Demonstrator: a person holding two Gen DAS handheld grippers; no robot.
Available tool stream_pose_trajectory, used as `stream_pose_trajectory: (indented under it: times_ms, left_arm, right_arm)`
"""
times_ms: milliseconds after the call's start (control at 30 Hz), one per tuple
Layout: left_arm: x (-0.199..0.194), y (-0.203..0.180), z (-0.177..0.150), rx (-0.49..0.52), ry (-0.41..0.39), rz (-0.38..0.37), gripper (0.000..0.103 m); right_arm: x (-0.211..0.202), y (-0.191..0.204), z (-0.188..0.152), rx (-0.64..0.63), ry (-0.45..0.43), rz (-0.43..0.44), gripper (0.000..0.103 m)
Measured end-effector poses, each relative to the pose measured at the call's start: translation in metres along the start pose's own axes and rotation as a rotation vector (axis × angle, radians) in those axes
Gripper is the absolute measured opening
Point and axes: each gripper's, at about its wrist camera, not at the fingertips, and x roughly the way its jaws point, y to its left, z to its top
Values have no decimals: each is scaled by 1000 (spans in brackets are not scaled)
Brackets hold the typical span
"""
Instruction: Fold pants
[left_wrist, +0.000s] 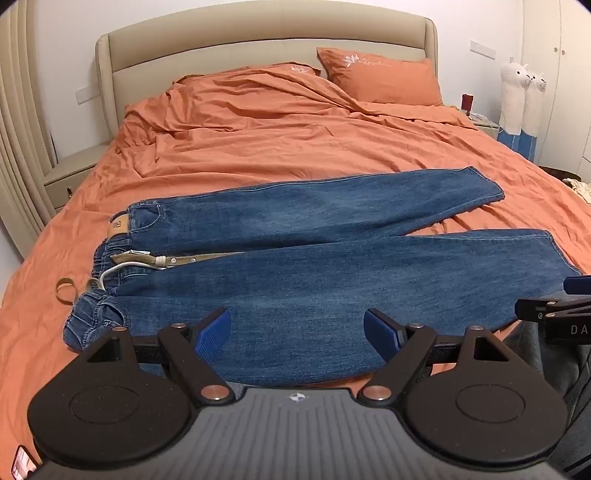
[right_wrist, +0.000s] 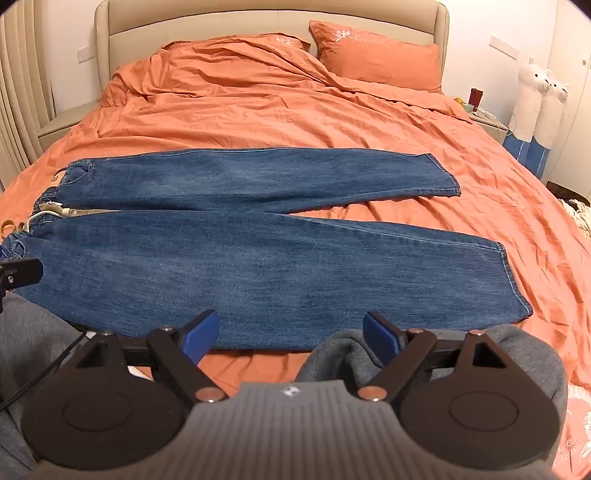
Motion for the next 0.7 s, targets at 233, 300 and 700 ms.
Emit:
stream_pose_trajectory:
  times_ms: [233,300,700]
  left_arm:
    - [-1,0,-1,3,3,-4,95]
    - [0,1,0,-3,3,-1,96]
    - [2,20,-8,-7,5,3,95]
  right_arm:
    - [-1,0,0,-4,3,1,82]
    - [-1,1,0,-3,2,-2,82]
    - [0,0,-1,-3,-4,3,82]
